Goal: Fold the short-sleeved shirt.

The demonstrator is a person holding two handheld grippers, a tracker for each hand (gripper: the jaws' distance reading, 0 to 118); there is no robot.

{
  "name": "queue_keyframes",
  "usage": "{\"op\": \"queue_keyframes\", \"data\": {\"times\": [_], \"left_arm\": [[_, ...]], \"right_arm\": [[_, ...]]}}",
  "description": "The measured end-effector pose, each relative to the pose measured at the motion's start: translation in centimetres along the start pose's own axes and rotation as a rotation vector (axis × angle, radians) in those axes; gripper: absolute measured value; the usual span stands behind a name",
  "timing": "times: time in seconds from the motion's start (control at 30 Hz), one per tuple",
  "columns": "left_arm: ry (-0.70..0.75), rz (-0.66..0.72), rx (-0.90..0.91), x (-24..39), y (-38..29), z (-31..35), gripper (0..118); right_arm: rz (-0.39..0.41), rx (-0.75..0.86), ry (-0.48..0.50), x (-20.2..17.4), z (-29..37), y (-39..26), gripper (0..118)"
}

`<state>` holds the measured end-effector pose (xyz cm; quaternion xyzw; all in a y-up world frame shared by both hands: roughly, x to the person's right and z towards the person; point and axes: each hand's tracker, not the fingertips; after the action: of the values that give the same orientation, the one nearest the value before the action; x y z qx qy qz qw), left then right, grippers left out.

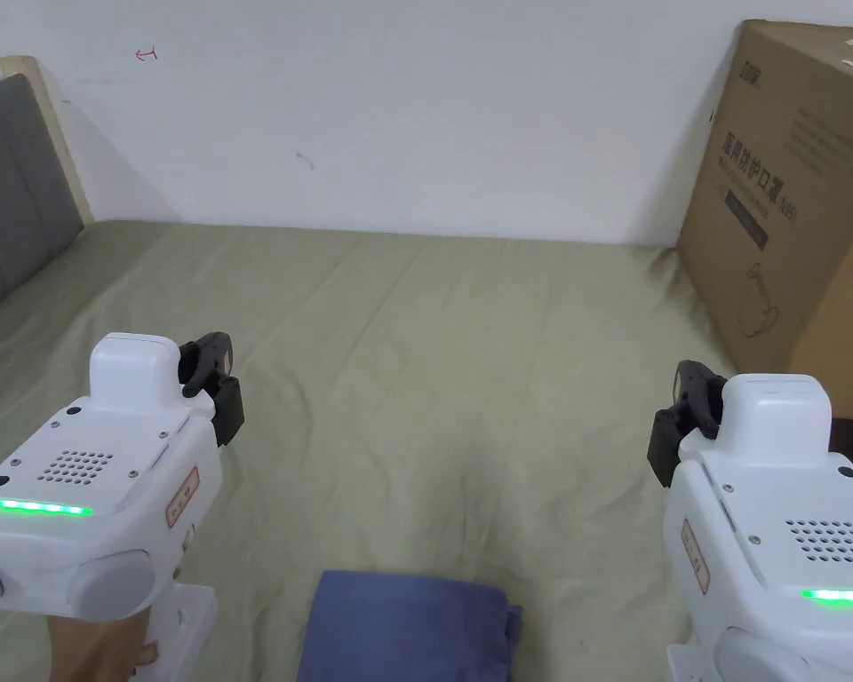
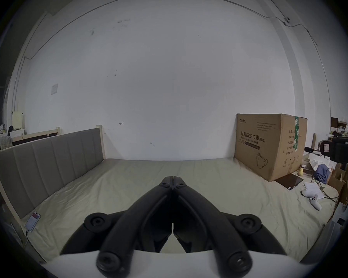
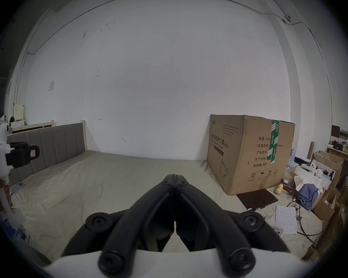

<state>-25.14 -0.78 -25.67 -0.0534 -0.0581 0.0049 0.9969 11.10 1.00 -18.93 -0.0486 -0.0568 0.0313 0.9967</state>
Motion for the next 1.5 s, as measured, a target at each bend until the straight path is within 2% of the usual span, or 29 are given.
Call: {"op": "queue_keyframes", "data": {"times": [0.2,0.37,0.57,0.77,0.9,1.03,1.07,1.1,1.17,1.2,1.23,1.43,1.5], "left_arm": [[0.003,0.012,-0.001,-0.2,-0.1,0.0,0],[-0.002,-0.002,-0.011,-0.3,-0.5,-0.2,0],[-0.013,-0.002,-0.036,-0.6,-1.5,-0.2,0],[-0.024,0.014,-0.088,-1.0,-3.4,-0.3,0],[-0.045,0.042,-0.179,-1.1,-5.5,-0.6,0],[-0.108,0.152,-0.365,-1.2,-8.6,-2.0,1],[-0.119,0.202,-0.421,-1.2,-9.6,-2.5,6],[-0.149,0.243,-0.49,-1.2,-10.8,-3.0,17],[-0.183,0.328,-0.619,-1.1,-13.3,-4.0,76],[-0.199,0.36,-0.7,-1.0,-14.7,-4.7,97],[-0.22,0.379,-0.781,-0.9,-15.8,-5.0,108],[-0.281,0.428,-1.032,-0.7,-21.4,-7.4,108],[-0.312,0.427,-1.068,-0.5,-22.2,-7.5,102]], "right_arm": [[-0.013,-0.021,0.024,-0.8,-0.5,-1.0,0],[-0.051,-0.119,0.106,-3.8,-1.7,-4.9,0],[-0.025,-0.296,0.233,-8.8,-3.3,-13.1,0],[0.081,-0.507,0.281,-12.4,-4.2,-20.9,0],[0.086,-0.638,0.254,-12.7,-4.9,-24.9,0],[0.051,-0.639,0.254,-12.3,-5.1,-26.6,0],[0.056,-0.644,0.256,-12.3,-5.2,-26.3,0],[0.068,-0.651,0.261,-12.4,-5.3,-26.1,0],[0.07,-0.655,0.273,-12.1,-5.3,-26.0,0],[0.065,-0.655,0.28,-11.9,-5.3,-26.0,0],[0.06,-0.657,0.286,-11.7,-5.3,-26.0,0],[0.049,-0.664,0.301,-11.5,-5.3,-25.7,0],[0.046,-0.666,0.305,-11.4,-5.3,-25.7,0]]}}
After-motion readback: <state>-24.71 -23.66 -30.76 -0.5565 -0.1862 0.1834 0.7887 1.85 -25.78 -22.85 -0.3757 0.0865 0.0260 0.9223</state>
